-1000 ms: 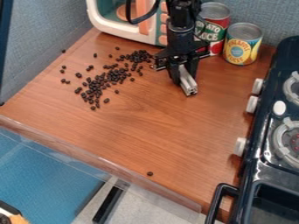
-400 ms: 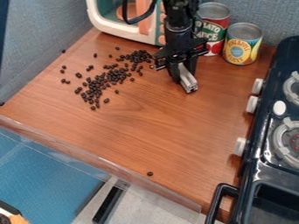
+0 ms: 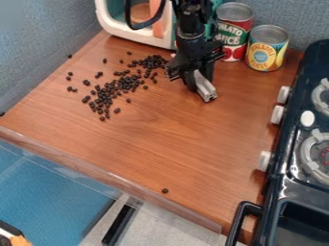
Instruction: Sweep into pile
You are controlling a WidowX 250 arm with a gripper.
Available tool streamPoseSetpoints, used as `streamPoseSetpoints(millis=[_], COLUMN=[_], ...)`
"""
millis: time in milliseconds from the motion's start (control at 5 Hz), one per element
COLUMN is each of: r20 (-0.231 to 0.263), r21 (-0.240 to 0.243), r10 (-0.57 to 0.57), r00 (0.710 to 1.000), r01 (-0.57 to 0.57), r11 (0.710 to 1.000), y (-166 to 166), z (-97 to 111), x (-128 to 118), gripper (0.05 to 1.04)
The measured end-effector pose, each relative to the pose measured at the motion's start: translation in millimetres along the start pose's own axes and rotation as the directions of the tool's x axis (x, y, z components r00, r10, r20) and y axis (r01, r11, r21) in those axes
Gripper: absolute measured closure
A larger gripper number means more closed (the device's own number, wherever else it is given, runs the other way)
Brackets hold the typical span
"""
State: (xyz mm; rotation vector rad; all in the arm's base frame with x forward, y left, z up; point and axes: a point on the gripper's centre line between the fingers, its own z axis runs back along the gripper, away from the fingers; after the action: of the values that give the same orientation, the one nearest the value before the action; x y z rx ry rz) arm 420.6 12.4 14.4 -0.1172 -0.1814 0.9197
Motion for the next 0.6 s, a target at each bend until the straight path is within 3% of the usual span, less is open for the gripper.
streamPoseSetpoints(millis=[600], r20=[-0.012], r21=[0.019], r10=[0.039], r00=[0.999], r01=[-0.038], r11=[0.999], y=[26.6], z=[2.1], x=[3.0], gripper=[0.698])
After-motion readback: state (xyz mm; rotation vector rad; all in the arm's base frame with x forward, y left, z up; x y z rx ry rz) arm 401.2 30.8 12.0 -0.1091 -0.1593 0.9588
